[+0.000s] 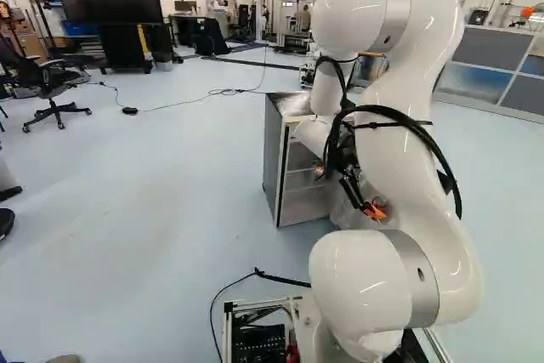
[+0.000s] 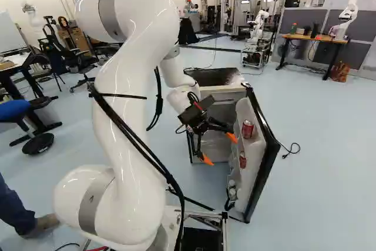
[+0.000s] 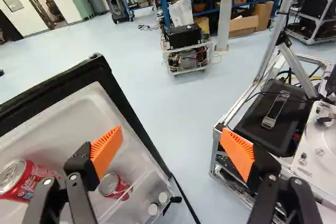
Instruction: Grab a drink from the fridge
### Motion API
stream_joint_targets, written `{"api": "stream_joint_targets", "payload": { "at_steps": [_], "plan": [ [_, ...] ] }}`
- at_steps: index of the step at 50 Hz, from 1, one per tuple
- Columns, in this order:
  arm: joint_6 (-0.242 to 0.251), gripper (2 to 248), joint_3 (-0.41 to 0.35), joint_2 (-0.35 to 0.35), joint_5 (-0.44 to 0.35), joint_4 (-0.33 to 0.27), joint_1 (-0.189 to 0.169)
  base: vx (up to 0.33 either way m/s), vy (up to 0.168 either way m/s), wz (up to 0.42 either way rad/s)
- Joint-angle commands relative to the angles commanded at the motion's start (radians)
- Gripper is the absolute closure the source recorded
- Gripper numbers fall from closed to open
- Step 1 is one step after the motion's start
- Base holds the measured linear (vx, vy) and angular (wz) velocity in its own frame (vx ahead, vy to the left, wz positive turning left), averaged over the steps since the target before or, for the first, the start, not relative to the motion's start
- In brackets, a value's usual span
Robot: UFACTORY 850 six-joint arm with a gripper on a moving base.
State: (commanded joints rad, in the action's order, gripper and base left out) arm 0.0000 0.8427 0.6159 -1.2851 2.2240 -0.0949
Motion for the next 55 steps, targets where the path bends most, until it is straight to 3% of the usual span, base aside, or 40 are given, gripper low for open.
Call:
{"api": "stream_joint_targets", "payload": {
  "at_steps": [15, 31, 55],
  "plan": [
    [0.0, 3, 0.012, 0.003, -0.009, -0.143, -0.012, 0.0, 0.0, 0.0],
    [0.0, 3, 0.083, 0.029, -0.009, -0.296, -0.083, 0.0, 0.0, 0.0],
    [0.0, 3, 0.22, 0.088, -0.009, -0.318, -0.187, 0.0, 0.0, 0.0]
  ]
}}
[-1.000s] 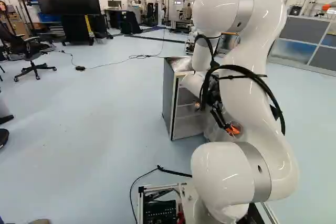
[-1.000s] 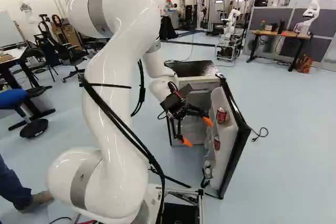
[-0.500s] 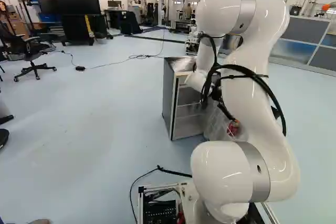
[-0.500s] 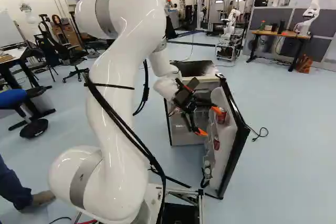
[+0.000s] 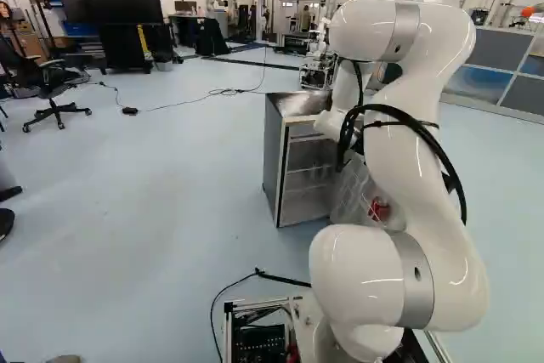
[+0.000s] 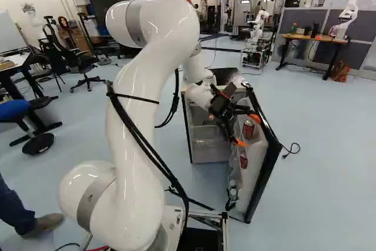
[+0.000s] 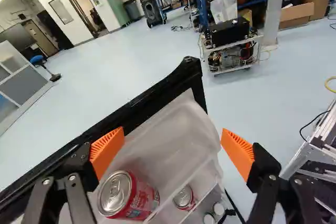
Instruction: Grab a drink from the fridge
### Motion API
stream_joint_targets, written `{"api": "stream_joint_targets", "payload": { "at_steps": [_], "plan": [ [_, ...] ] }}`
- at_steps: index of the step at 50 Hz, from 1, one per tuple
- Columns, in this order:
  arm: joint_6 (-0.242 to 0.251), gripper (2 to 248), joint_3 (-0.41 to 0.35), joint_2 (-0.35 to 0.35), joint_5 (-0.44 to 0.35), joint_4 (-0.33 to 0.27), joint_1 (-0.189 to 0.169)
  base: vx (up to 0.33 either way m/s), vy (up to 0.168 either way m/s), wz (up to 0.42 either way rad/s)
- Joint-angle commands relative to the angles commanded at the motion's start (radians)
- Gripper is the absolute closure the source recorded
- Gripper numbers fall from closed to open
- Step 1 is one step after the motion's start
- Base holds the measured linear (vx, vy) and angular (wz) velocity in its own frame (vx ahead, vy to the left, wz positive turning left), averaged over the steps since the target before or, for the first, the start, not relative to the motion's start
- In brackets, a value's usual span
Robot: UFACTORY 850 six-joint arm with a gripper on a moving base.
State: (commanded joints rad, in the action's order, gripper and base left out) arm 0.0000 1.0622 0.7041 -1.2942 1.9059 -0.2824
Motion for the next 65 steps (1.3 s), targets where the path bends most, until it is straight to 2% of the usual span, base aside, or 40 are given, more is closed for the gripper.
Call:
{"api": "stream_joint_targets", "payload": {
  "at_steps": [23, 31, 41, 65],
  "plan": [
    [0.0, 3, 0.138, 0.063, 0.0, 0.0, -0.084, 0.0, 0.0, 0.0],
    [0.0, 3, 0.154, 0.071, 0.0, 0.0, -0.094, 0.0, 0.0, 0.0],
    [0.0, 3, 0.118, 0.054, 0.0, 0.0, -0.091, 0.0, 0.0, 0.0],
    [0.0, 3, -0.045, -0.02, 0.0, -0.009, -0.061, 0.0, 0.0, 0.0]
  ]
}}
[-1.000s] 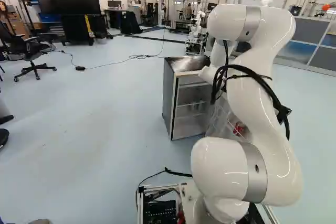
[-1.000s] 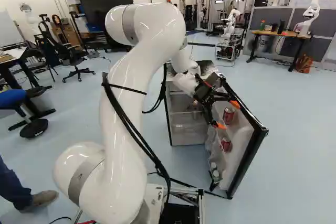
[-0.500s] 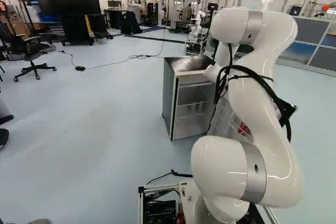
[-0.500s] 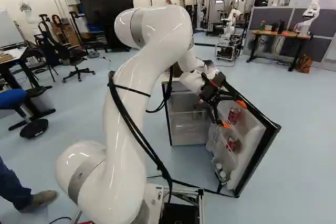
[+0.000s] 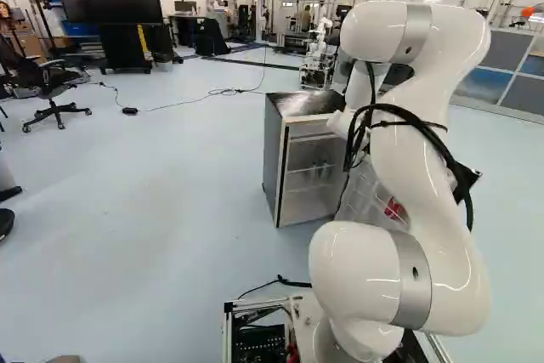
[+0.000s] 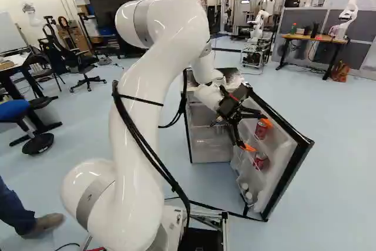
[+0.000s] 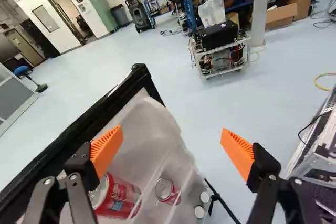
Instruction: Grab a drink from the fridge
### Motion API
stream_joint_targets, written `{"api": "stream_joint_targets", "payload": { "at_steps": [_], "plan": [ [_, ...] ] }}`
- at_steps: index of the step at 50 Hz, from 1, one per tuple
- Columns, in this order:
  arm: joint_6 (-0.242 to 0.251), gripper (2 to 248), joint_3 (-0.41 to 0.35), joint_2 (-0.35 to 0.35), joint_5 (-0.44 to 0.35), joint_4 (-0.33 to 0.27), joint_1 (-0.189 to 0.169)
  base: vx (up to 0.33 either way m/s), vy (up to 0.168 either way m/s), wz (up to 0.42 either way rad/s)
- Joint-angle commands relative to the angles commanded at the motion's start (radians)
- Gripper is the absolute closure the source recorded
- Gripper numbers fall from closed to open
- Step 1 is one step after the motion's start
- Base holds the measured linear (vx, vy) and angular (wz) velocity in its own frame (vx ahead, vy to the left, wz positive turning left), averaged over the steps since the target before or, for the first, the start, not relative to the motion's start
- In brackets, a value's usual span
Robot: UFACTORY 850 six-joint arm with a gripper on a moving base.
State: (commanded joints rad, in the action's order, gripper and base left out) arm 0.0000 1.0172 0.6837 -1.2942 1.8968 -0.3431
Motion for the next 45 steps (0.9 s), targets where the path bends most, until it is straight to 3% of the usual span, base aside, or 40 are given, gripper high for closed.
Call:
{"api": "stream_joint_targets", "payload": {
  "at_steps": [19, 45],
  "plan": [
    [0.0, 3, -0.132, -0.059, 0.0, -0.106, 0.036, 0.0, 0.0, 0.0],
    [0.0, 3, -0.316, -0.149, 0.0, -0.366, 0.092, 0.0, 0.0, 0.0]
  ]
}}
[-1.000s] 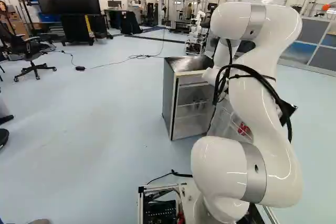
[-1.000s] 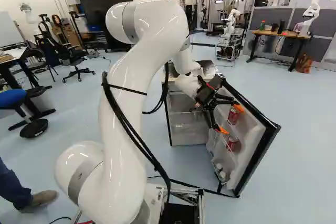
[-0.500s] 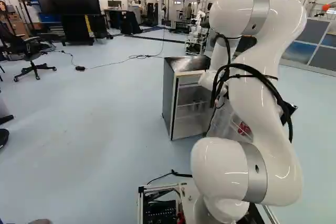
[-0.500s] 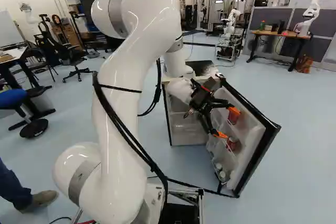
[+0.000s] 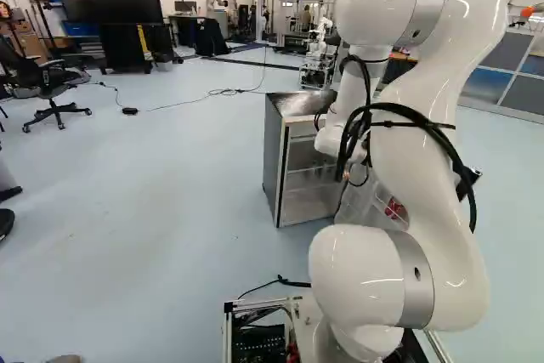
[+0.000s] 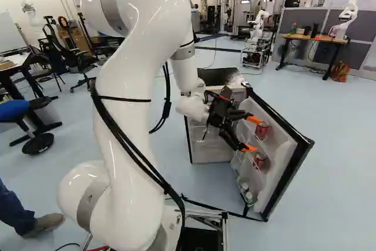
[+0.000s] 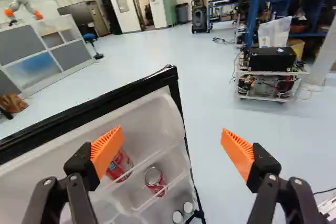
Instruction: Grab a drink from the fridge
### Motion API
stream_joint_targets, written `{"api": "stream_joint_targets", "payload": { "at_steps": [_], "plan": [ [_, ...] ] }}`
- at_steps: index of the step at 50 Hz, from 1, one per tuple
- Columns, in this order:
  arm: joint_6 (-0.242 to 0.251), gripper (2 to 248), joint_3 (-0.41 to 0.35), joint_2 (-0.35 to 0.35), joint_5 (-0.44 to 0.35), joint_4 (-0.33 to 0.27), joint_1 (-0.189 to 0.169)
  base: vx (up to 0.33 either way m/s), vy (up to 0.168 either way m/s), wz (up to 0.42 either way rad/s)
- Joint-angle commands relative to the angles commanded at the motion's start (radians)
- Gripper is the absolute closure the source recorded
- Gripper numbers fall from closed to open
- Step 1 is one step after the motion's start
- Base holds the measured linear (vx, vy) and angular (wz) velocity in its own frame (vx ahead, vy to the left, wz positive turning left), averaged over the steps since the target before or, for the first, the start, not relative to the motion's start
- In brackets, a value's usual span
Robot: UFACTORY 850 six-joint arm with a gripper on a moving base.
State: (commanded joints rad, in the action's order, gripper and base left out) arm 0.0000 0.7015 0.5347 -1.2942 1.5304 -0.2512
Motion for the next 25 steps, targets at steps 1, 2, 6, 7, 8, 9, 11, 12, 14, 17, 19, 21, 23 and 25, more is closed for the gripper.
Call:
{"api": "stream_joint_targets", "payload": {
  "at_steps": [1, 2, 6, 7, 8, 9, 11, 12, 14, 17, 19, 21, 23, 25],
  "plan": [
    [0.0, 3, -0.008, -0.004, 0.0, -0.013, 0.003, 0.0, 0.0, 0.0],
    [0.0, 3, -0.014, -0.007, 0.0, -0.021, 0.005, 0.0, 0.0, 0.0],
    [0.0, 3, -0.042, -0.023, 0.0, -0.063, 0.014, 0.0, 0.0, 0.0],
    [0.0, 3, -0.05, -0.027, 0.0, -0.074, 0.016, 0.0, 0.0, 0.0],
    [0.0, 3, -0.057, -0.031, 0.0, -0.084, 0.018, 0.0, 0.0, 0.0],
    [0.0, 3, -0.064, -0.035, 0.0, -0.095, 0.021, 0.0, 0.0, 0.0],
    [0.0, 3, -0.078, -0.043, 0.0, -0.116, 0.025, 0.0, 0.0, 0.0],
    [0.0, 3, -0.085, -0.047, 0.0, -0.127, 0.028, 0.0, 0.0, 0.0],
    [0.0, 3, -0.099, -0.055, 0.0, -0.147, 0.033, 0.0, 0.0, 0.0],
    [0.0, 3, -0.12, -0.067, 0.0, -0.179, 0.04, 0.0, 0.0, 0.0],
    [0.0, 3, -0.134, -0.075, 0.0, -0.2, 0.045, 0.0, 0.0, 0.0],
    [0.0, 3, -0.148, -0.084, 0.0, -0.221, 0.05, 0.0, 0.0, 0.0],
    [0.0, 3, -0.162, -0.092, 0.0, -0.242, 0.055, 0.0, 0.0, 0.0],
    [0.0, 3, -0.176, -0.1, 0.0, -0.263, 0.06, 0.0, 0.0, 0.0]
  ]
}}
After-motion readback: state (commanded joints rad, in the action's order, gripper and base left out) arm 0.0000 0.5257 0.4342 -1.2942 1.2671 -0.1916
